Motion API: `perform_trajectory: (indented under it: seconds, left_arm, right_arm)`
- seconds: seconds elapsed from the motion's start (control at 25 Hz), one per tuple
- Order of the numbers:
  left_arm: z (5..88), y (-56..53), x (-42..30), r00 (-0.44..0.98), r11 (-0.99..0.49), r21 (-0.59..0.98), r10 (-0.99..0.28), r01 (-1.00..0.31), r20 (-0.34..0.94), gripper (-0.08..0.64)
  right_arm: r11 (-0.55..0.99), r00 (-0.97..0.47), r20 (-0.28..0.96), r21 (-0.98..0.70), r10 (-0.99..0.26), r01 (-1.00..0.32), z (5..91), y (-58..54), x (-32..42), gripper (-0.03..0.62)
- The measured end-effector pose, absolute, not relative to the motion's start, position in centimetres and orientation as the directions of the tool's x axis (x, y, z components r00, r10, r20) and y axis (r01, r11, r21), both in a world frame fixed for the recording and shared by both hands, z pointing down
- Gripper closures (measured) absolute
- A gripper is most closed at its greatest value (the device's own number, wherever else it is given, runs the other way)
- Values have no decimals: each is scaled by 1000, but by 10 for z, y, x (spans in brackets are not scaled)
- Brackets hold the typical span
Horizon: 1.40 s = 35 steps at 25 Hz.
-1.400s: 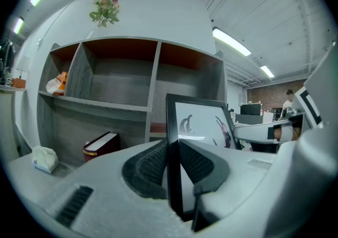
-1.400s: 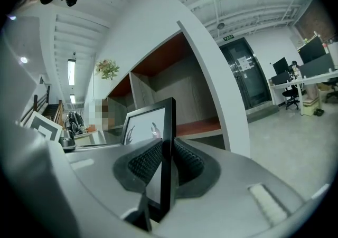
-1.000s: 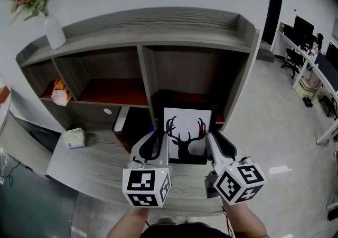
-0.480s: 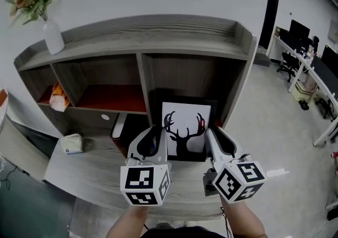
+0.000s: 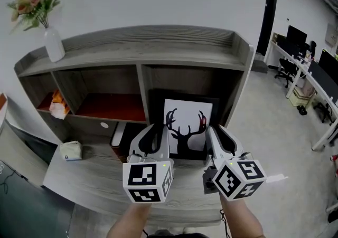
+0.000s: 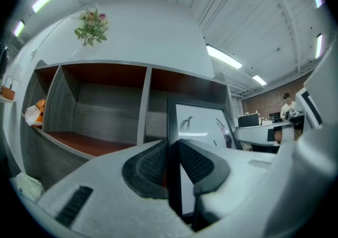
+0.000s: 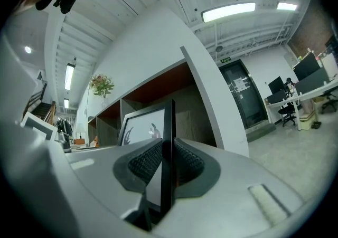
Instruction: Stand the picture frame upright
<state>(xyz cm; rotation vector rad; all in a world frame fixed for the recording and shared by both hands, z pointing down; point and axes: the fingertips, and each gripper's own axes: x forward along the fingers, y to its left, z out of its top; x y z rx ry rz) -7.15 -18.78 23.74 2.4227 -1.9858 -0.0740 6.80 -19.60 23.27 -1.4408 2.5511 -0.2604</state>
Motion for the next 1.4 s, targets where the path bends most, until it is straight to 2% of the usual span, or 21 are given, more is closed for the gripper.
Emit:
perform_trajectory:
  seconds: [1.4]
  left_arm:
    - [214,-251,-66,148,-155,54,-982,-986,-119,500]
  right_arm:
    - [444,-410,-183,-225,-894,-867,203,-262,75,525]
